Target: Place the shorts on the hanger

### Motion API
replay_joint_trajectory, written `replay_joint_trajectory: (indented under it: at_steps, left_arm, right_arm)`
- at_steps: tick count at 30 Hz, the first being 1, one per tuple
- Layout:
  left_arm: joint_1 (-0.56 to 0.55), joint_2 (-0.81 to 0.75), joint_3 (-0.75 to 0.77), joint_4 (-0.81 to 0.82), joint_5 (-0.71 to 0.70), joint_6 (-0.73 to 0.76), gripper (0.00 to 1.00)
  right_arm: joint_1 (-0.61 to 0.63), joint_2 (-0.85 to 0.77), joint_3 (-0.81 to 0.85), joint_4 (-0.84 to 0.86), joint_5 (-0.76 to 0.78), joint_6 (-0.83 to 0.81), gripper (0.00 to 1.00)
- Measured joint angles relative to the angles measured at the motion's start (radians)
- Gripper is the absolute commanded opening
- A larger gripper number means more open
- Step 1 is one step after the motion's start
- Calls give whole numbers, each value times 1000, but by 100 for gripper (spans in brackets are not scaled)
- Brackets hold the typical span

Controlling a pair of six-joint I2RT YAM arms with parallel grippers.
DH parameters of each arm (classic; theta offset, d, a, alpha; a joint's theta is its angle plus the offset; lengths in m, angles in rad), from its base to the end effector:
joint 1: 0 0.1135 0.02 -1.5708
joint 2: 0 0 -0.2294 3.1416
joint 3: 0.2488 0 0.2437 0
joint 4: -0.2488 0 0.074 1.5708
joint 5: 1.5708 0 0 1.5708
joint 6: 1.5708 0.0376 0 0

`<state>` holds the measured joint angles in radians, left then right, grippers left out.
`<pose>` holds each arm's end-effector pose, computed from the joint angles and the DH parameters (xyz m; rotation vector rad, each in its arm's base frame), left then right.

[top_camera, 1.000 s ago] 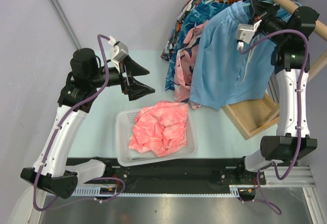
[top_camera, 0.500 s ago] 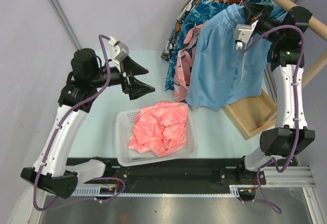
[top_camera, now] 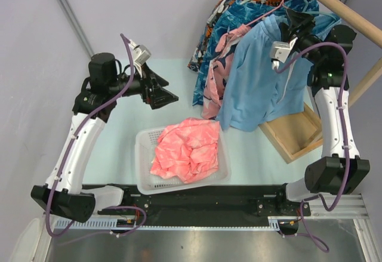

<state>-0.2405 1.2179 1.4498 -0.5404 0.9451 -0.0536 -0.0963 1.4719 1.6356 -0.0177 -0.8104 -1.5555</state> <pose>0.2339 -0.0887 0.4123 0.8212 1.6956 -1.0814 0.3206 -0.0036 0.4540 -1.4088 0.5631 -0.7615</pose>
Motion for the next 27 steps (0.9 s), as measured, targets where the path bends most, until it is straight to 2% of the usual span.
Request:
replay_joint_trajectory:
  at_steps: [11, 15, 17, 19, 21, 24, 27]
  left_arm:
    - [128, 102, 56, -89, -19, 0, 100]
    - [163, 124, 85, -129, -33, 10, 100]
    - [166, 135, 122, -171, -55, 29, 100]
    - [166, 148, 172, -217, -91, 56, 100]
    - [166, 156, 209, -263, -132, 90, 100]
    - [166, 153, 228, -325, -198, 138, 100]
    - [166, 128, 177, -360, -290, 173, 100]
  right_arm:
    - [23, -222, -94, -66, 84, 22, 70]
    - [34, -311, -125, -103, 126, 97, 74]
    - [59, -346, -129, -138, 161, 167, 78]
    - [106, -386, -131, -189, 206, 258, 92]
    - [158, -418, -132, -247, 252, 357, 100]
    - [226, -455, -144, -333, 299, 529, 100]
    - [287, -486, -200, -402, 337, 730, 100]
